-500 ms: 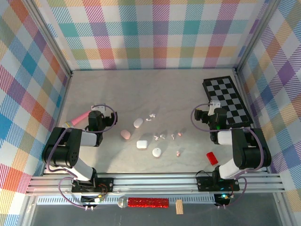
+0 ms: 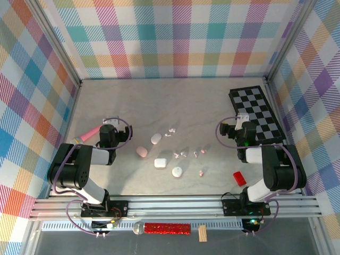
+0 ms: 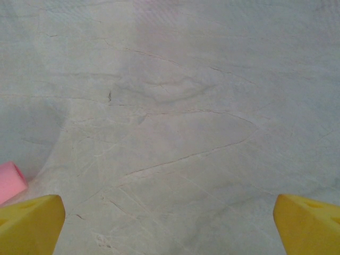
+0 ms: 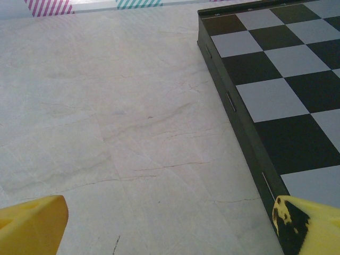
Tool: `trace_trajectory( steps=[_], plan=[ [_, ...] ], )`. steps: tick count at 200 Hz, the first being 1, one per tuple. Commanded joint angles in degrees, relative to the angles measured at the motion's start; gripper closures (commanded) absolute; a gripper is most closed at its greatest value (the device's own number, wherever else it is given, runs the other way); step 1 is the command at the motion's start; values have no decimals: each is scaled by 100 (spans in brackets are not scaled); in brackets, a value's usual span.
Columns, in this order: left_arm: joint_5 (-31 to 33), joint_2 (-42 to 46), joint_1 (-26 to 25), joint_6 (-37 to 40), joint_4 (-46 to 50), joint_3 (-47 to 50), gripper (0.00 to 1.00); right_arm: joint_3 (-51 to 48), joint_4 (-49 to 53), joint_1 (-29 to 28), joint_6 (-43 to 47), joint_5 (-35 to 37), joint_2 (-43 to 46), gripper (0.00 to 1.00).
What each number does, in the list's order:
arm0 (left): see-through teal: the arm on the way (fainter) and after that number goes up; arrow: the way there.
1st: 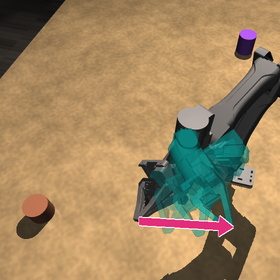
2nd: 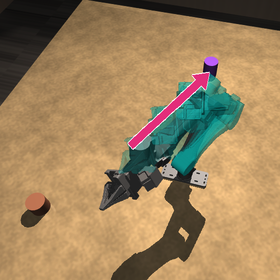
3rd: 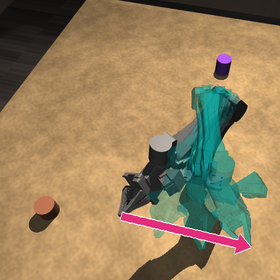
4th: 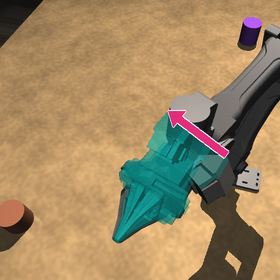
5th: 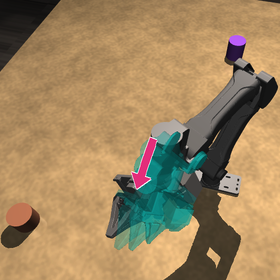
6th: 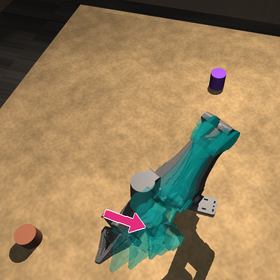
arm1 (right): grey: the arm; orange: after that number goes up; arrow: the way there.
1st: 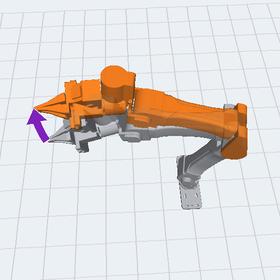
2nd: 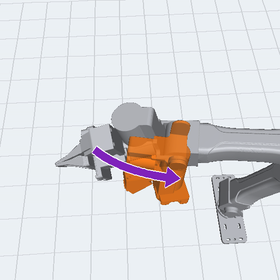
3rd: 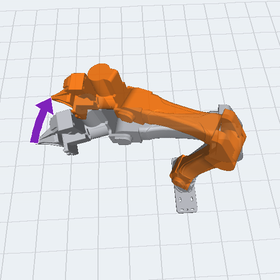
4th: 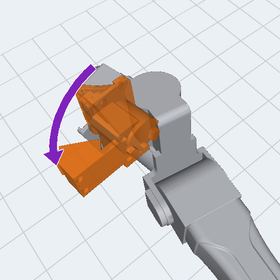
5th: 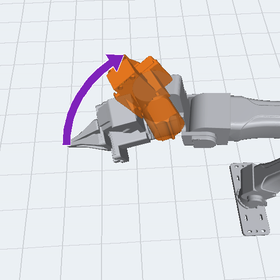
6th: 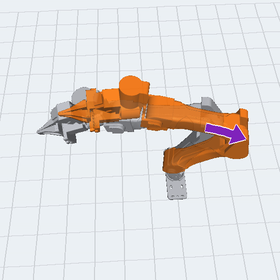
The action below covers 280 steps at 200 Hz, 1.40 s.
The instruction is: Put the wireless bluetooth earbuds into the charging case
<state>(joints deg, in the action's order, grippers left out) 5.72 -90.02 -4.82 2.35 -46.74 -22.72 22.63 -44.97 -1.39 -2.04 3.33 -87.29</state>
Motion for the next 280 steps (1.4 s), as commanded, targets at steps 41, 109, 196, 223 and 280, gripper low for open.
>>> trace_trajectory(
  steps=[41,109,196,223,280],
  plan=[
    [85,-48,73,-76,-215,-110,0,110,-223,50,99,-108,-58,1],
    [89,-24,73,-59,-263,-92,0,80,-265,48,112,-100,-35,1],
    [1154,1739,-1346,983,2075,-637,0,388,2120,-9,-476,-187,1710,1],
    [1030,1824,-2032,1020,3411,-1229,0,641,3343,-77,-970,-695,2521,1],
    [-487,938,-2449,346,6433,-2904,0,736,4890,-267,-2133,-2469,3469,1]
  ],
)
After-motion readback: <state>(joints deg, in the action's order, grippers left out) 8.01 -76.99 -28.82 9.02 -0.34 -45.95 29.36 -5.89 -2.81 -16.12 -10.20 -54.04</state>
